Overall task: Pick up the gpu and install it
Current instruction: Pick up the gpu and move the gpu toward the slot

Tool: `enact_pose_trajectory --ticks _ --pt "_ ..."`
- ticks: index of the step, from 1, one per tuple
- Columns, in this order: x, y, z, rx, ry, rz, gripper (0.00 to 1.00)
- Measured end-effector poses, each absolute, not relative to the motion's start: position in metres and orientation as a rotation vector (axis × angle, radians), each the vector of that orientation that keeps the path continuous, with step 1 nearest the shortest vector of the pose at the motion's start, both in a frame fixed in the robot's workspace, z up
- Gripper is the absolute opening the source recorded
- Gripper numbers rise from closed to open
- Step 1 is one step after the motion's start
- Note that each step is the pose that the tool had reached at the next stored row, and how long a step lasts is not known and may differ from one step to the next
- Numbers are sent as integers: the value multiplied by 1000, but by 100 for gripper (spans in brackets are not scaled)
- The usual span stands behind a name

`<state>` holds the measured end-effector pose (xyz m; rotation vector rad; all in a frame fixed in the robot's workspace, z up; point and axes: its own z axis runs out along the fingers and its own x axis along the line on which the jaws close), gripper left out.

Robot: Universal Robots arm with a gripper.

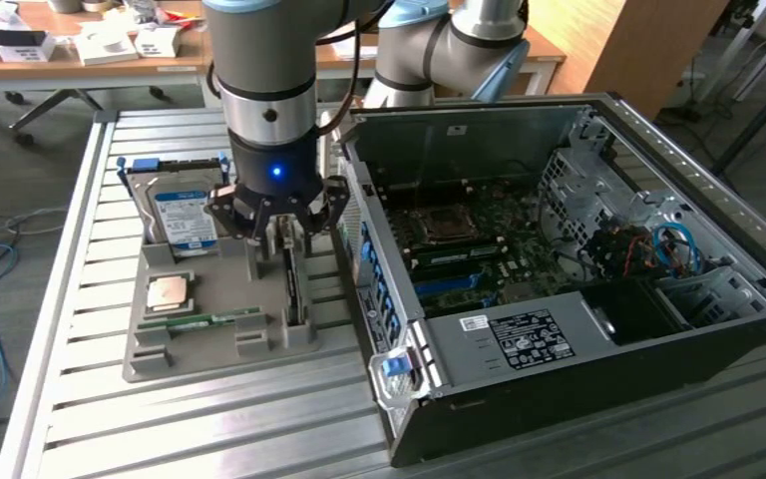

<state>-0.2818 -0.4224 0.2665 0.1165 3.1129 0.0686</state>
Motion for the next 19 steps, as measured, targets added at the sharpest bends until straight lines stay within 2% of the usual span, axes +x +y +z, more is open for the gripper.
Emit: enact_pose_trajectory --ticks 19 --pt "-282 -422 263 116 3113 69 53"
